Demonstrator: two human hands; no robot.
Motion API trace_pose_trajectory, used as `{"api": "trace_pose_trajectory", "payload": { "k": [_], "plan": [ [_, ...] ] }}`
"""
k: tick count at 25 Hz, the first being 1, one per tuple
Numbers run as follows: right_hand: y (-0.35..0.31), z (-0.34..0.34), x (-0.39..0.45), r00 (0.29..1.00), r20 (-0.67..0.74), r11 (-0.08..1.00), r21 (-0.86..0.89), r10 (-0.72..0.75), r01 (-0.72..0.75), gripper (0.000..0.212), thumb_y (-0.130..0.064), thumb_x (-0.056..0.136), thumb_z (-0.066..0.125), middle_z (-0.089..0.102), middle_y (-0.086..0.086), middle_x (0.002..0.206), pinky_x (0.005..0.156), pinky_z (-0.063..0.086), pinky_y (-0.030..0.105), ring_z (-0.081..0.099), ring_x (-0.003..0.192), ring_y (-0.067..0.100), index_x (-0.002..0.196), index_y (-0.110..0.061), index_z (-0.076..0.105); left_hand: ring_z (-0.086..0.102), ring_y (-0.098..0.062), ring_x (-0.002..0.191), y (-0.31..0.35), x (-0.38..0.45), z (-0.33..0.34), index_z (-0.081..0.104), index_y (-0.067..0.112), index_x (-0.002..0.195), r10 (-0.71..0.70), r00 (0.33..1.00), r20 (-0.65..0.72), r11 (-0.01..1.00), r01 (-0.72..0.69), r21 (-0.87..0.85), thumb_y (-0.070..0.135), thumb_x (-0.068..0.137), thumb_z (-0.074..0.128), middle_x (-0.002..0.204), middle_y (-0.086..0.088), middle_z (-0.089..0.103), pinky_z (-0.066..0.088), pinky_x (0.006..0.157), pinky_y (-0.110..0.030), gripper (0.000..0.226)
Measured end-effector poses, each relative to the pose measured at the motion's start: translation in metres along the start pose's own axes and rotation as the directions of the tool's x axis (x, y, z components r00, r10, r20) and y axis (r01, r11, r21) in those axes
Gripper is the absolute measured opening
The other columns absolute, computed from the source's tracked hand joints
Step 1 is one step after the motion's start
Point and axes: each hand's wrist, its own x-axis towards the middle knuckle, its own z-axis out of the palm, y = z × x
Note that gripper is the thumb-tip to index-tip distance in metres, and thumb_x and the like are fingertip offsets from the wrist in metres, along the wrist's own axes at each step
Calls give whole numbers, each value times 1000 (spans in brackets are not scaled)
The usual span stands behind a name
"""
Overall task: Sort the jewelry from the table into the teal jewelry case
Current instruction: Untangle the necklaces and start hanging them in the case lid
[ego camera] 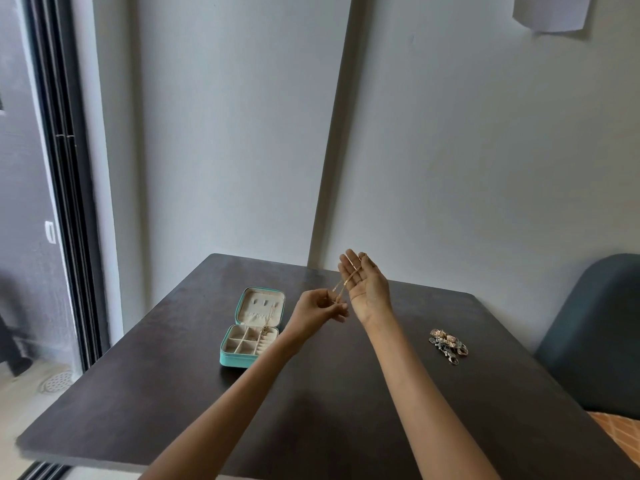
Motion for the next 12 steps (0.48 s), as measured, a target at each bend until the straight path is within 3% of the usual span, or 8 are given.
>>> {"api": "trace_pose_trajectory", "payload": {
  "k": [3,7,10,12],
  "plan": [
    [0,-6,2,998,-43,998,37,-41,43,12,-12,99,45,65,11,95,74,59,29,64,88,21,93,-8,55,65,-17,62,9,-2,-3,68,4,86,-15,1000,18,999,14,39,19,91,58,68,-6,69,54,65,-25,18],
    [2,-15,0,994,-84,997,-48,-71,67,12,-13,98,47,58,2,75,59,53,21,56,61,9,90,-14,57,55,-9,54,25,-3,-5,64,11,80,-4,997,71,993,-4,117,17,100,40,61,-2,59,46,55,-18,32],
    [9,-20,-5,994,-58,990,-110,-93,86,13,-11,97,47,48,-3,63,59,48,21,45,49,6,89,-14,56,43,-10,53,33,0,-3,55,11,71,-103,990,92,983,116,-145,16,101,32,56,1,48,38,54,-20,38],
    [13,-22,-6,992,-17,978,-169,-124,120,13,-10,97,46,46,-2,61,65,47,23,44,52,7,89,-13,56,35,-12,52,35,1,-2,49,12,69,-230,965,125,905,259,-337,18,99,32,54,2,41,32,57,-24,36]
  ]
}}
